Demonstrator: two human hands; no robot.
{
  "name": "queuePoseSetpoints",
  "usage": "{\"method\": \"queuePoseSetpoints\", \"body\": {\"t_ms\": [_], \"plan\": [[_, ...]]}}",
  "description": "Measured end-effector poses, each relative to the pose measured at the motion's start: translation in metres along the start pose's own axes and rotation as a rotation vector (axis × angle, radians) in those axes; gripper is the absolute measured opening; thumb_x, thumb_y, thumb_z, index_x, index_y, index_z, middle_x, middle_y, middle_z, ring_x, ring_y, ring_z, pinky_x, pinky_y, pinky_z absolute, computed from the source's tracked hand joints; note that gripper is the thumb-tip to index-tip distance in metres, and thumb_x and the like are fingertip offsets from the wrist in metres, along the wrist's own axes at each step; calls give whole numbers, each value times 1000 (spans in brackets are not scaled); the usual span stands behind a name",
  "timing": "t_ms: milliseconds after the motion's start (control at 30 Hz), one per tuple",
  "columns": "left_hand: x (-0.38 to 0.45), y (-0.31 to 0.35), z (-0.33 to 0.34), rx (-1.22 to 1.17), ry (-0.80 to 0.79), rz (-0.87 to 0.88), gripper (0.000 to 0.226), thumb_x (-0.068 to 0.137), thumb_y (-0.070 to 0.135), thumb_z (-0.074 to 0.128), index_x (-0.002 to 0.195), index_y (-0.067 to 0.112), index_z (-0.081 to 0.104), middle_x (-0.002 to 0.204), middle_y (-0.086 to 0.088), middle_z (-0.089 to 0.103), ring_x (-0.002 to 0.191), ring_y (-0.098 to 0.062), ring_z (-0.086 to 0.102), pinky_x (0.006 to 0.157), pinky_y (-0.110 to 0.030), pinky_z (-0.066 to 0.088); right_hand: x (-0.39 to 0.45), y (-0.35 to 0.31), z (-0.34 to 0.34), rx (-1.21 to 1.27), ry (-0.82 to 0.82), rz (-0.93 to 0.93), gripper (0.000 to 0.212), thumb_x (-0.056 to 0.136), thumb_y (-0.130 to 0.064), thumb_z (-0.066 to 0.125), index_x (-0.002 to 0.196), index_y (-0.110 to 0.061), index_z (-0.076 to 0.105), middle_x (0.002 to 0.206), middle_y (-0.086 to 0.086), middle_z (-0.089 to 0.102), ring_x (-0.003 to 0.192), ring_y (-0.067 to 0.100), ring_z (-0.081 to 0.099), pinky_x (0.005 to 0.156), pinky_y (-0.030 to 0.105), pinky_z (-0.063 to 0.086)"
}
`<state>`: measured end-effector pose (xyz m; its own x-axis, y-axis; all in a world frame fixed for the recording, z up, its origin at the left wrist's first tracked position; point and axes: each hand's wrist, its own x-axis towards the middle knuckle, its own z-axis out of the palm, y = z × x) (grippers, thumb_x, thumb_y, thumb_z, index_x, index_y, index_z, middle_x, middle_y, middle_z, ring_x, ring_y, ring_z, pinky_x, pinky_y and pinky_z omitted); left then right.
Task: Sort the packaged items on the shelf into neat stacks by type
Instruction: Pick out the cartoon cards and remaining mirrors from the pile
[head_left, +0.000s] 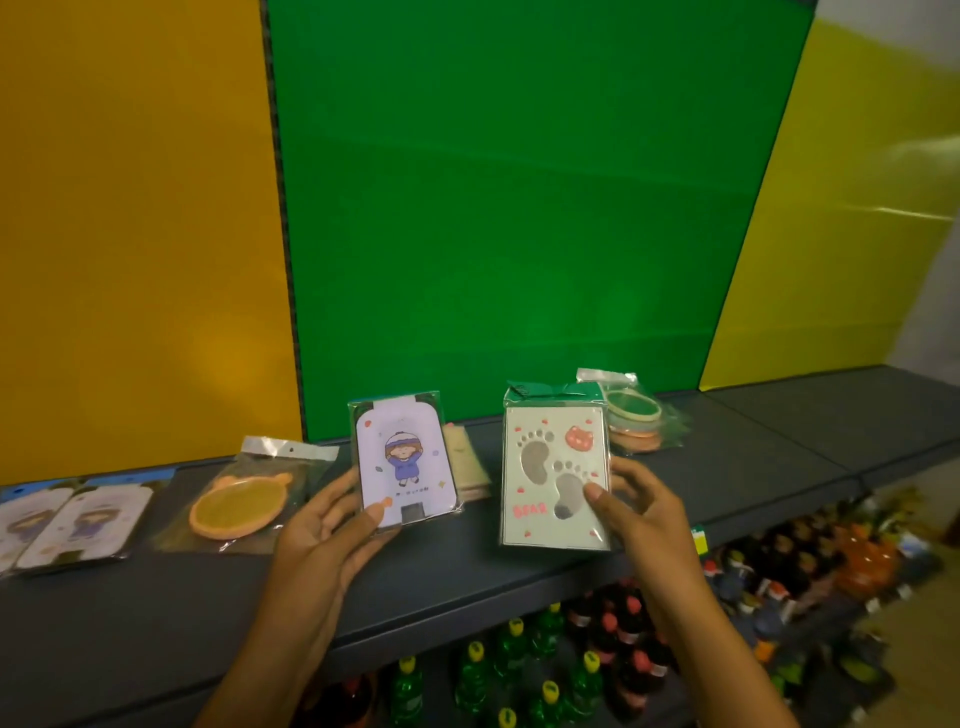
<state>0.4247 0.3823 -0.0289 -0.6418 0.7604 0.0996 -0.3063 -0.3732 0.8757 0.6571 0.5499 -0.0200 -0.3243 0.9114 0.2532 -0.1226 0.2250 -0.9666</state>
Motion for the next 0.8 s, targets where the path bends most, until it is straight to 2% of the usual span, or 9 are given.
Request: {"method": "queuePoseSetpoints", "body": {"t_ms": [200,267,367,467,567,633,700,733,800], "plan": [[38,-24,24,7,-34,-2,43,84,-4,59,124,12,56,108,-5,73,96,-19,71,71,-24,59,32,14,-21,-35,68,-14,23,88,-1,64,110,-8,62,98,2,72,75,9,73,57,19,55],[55,-30,31,9,-40,-3,44,85,-4,59,125,12,55,112,-6,71,96,-20,71,71,-24,59,50,19,-24,-65,74,-13,22,88,-1,65,108,-9,63,98,2,72,77,11,73,57,20,56],[83,-35,42,-14,-47,5,47,85,-4,59,129,12,53,117,-9,68,98,-23,70,78,-31,59,85,21,-28,-131,78,-36,25,86,-3,67,110,-11,64,105,8,71,89,21,72,65,30,60],[109,-39,52,-30,-53,24,49,84,-5,59,130,10,52,118,-11,67,98,-25,70,79,-32,58,116,21,-31,-157,92,-55,32,87,-3,67,117,-11,60,99,11,72,85,22,72,71,41,61],[129,-42,61,-26,-56,38,67,69,5,73,132,13,50,114,-15,68,96,-26,71,73,-29,59,136,24,-35,-145,102,-77,39,88,-3,66,122,-18,55,96,14,71,89,26,72,75,45,60],[138,-44,66,-40,-39,40,85,53,17,81,132,17,50,110,-17,68,93,-25,71,69,-27,59,146,28,-40,-151,101,-94,42,88,-4,65,123,-24,53,96,11,71,89,22,72,70,41,61],[145,-47,73,-39,-27,40,91,47,24,90,130,20,51,105,-16,71,92,-25,72,69,-28,59,157,32,-45,-164,85,-102,41,89,-5,64,122,-27,53,98,8,71,89,20,72,64,34,60],[147,-50,76,-32,-18,43,85,53,21,89,129,20,51,103,-16,71,92,-25,71,69,-28,59,163,34,-48,-181,71,-106,39,90,-4,64,121,-26,55,100,7,70,88,19,71,61,30,59],[153,-54,82,-5,8,63,62,73,2,73,128,20,51,102,-15,72,92,-26,71,69,-28,59,174,39,-51,-217,33,-112,32,90,-1,61,113,-23,59,101,5,67,85,14,70,59,27,58]]}}
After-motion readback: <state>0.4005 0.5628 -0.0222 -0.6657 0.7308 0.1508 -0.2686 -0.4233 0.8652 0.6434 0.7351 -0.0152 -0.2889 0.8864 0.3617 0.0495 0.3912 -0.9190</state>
